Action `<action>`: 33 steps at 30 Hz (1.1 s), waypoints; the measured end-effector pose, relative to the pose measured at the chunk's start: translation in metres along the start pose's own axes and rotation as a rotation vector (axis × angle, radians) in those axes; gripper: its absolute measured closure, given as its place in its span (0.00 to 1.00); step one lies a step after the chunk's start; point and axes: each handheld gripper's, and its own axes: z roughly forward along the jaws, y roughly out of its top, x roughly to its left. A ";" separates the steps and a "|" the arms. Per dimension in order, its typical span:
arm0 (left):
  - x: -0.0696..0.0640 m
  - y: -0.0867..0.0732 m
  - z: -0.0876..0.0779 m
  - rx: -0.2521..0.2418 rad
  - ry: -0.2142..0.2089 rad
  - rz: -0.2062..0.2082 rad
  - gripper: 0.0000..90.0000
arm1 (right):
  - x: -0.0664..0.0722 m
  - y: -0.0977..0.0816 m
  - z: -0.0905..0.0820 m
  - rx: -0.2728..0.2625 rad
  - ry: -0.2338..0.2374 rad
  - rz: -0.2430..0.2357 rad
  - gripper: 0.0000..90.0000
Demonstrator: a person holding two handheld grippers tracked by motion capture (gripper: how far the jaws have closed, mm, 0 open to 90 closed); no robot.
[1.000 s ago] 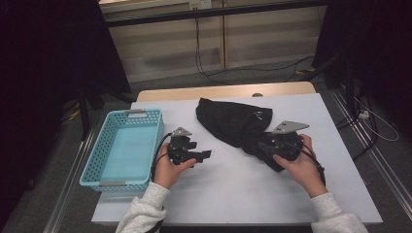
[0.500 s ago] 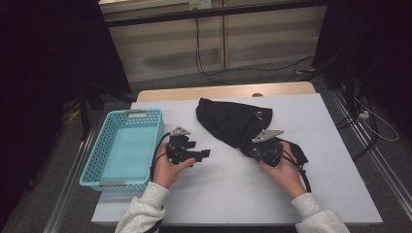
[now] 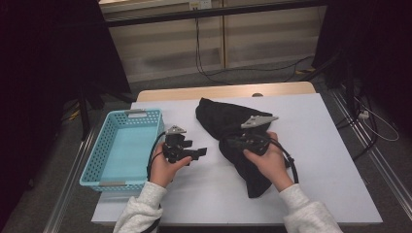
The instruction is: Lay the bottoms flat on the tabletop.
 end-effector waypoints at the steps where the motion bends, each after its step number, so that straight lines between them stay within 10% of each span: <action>1: -0.001 0.000 0.000 0.001 -0.001 0.003 0.28 | -0.009 -0.004 -0.003 -0.001 -0.026 0.021 0.97; 6: -0.004 0.000 0.003 0.011 -0.004 0.009 0.29 | -0.042 -0.032 -0.016 0.038 -0.131 0.082 0.89; 15: -0.013 -0.002 0.014 0.033 -0.014 0.028 0.29 | -0.059 -0.058 -0.038 0.055 -0.233 0.090 0.68; 22: -0.016 -0.001 0.017 0.014 -0.018 0.031 0.30 | -0.055 -0.074 -0.028 0.177 -0.304 -0.002 0.71; 33: -0.034 0.003 0.040 0.005 -0.024 0.044 0.30 | -0.041 -0.081 -0.030 0.165 -0.126 0.026 0.98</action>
